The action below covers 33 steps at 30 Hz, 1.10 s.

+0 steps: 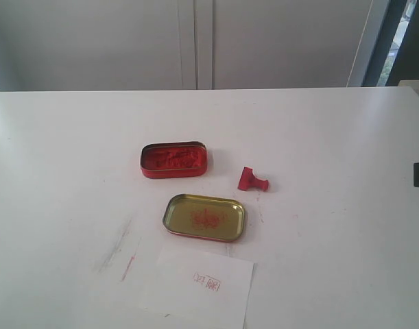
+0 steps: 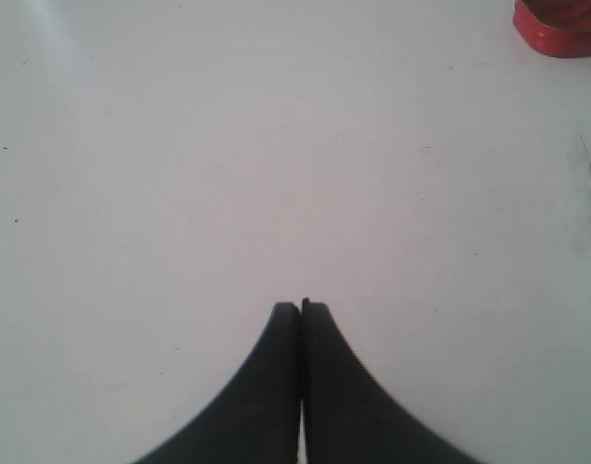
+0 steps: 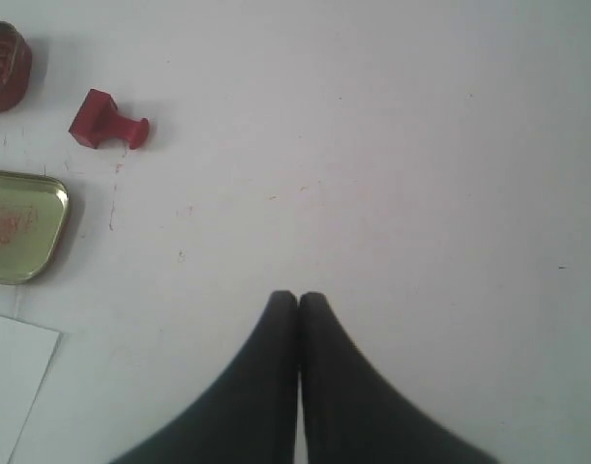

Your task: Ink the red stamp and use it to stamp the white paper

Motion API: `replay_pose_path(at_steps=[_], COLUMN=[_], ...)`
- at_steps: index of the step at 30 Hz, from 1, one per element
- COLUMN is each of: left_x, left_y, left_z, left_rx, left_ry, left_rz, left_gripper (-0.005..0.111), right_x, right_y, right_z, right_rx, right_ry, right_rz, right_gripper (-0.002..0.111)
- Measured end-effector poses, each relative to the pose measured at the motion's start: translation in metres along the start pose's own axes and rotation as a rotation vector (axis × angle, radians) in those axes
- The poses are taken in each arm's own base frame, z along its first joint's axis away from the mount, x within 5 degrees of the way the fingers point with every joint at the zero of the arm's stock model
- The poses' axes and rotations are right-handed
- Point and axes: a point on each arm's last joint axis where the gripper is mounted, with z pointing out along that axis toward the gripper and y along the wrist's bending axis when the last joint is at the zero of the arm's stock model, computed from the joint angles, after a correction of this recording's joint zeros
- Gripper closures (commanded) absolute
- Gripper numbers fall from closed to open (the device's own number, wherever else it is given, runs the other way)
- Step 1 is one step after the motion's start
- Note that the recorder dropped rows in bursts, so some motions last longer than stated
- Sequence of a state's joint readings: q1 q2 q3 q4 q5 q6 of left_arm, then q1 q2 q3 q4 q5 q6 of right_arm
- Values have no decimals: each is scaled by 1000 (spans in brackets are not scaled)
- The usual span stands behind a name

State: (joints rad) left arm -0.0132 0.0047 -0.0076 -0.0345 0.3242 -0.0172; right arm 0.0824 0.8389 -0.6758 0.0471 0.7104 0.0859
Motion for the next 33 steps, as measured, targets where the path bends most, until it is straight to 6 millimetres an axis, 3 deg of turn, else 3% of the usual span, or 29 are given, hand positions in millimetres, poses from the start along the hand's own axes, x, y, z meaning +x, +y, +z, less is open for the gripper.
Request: replay_pose_path(at_steps=[19,25,33], left_x=[0,0,0], left_y=[0,0,0], left_z=[0,0,0], left_rx=[0,0,0], left_ry=[0,0,0], left_rz=[0,0,0], left_gripper=[107,107,107], right_x=[0,2,6], right_y=[0,-1,-16], right_z=[-1,-18,-47], right_rx=[0,-5,79], right_ry=[-4,-76,-215], right_rz=[0,8,89], right_gripper=[108,108,108])
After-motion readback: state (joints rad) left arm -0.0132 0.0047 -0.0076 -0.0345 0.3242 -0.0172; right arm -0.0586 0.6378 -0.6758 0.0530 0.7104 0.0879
